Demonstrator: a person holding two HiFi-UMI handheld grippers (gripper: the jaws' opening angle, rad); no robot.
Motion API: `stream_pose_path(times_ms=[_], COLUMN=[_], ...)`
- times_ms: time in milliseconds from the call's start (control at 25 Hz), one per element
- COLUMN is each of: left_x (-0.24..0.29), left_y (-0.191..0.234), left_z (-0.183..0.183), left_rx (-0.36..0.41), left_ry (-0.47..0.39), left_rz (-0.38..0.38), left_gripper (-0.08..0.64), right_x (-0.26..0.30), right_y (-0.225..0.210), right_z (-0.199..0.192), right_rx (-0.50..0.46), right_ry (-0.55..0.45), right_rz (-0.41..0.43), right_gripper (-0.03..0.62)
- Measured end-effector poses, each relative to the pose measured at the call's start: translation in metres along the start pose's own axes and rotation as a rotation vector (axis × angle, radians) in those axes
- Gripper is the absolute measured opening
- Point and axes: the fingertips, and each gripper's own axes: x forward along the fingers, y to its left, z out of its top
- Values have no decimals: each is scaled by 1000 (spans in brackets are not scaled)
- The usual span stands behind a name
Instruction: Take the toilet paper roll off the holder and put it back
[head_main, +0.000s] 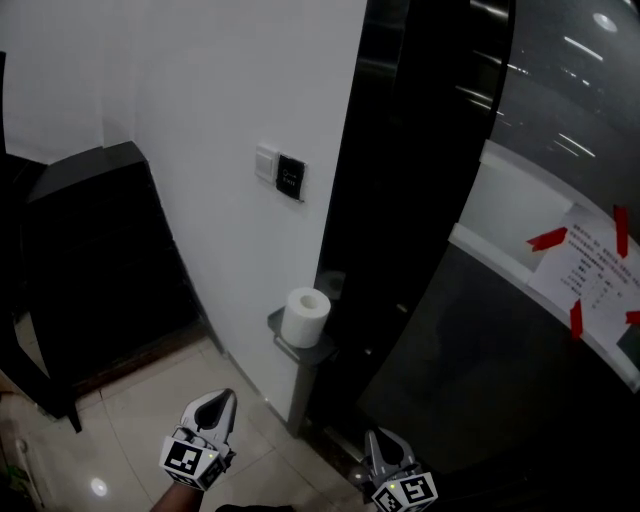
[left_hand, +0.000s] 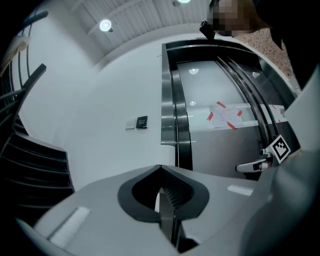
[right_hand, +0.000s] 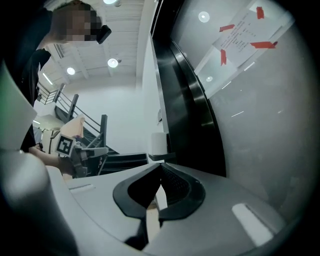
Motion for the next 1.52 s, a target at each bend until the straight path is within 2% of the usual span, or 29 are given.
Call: stream_pose_path(times_ms=[320,640,760,920,1400,1520], left_x=[37,65,70,79,92,96], left_y=[-3,21,23,25,25,22], left_z=[-7,8,10,2,-18,-13], left_rx=[-12,-27,-44,-32,-31,-48], left_ry=[16,-18,-7,20,64,63], left_rz=[-91,-151,-185,-248,-299,-307], left_gripper=[2,2,2,2,2,2], right_x=[19,41,43,51,54,54], right_y=[-23,-12,-17,-9,-5,-4], right_z=[5,18,16,14,10,14], right_rx=[4,-3,13,2,-17,-29], right_ry=[-2,-45,-44,-40,-11,-13], right_rz=[-47,-100,-141,-145,-170,-169], right_gripper=[14,14,14,14,14,14])
